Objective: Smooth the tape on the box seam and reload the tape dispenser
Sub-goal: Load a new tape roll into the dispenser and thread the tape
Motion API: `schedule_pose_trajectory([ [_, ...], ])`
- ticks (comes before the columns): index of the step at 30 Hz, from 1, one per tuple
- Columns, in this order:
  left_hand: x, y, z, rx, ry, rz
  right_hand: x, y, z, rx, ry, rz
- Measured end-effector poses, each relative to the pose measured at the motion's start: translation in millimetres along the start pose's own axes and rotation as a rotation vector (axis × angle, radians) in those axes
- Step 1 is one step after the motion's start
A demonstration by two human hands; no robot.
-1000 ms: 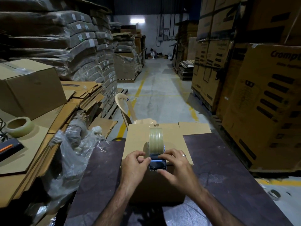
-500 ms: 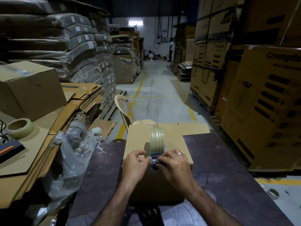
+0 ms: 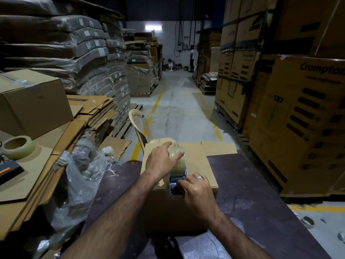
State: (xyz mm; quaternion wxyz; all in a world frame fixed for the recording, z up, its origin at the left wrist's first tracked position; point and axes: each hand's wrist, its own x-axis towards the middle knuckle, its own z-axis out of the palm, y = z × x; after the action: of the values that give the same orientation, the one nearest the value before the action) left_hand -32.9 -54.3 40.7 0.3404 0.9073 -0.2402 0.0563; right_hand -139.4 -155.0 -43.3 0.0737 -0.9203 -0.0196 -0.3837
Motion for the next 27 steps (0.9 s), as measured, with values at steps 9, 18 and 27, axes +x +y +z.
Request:
schedule_pose_trajectory([
  [9, 19.4, 7.0, 17.8, 0.248, -0.110, 0.030, -0.9, -5.7, -0.7, 0.041, -0.002, 0.016],
  [18, 19.4, 7.1, 32.1, 0.144, -0.083, 0.023, -6.3, -5.6, 5.4, 0.107, -0.008, 0.021],
  [27, 36.5, 6.6, 35.6, 0.212, -0.110, 0.044, -7.1, -3.5, 0.6, 0.002, -0.014, -0.061],
])
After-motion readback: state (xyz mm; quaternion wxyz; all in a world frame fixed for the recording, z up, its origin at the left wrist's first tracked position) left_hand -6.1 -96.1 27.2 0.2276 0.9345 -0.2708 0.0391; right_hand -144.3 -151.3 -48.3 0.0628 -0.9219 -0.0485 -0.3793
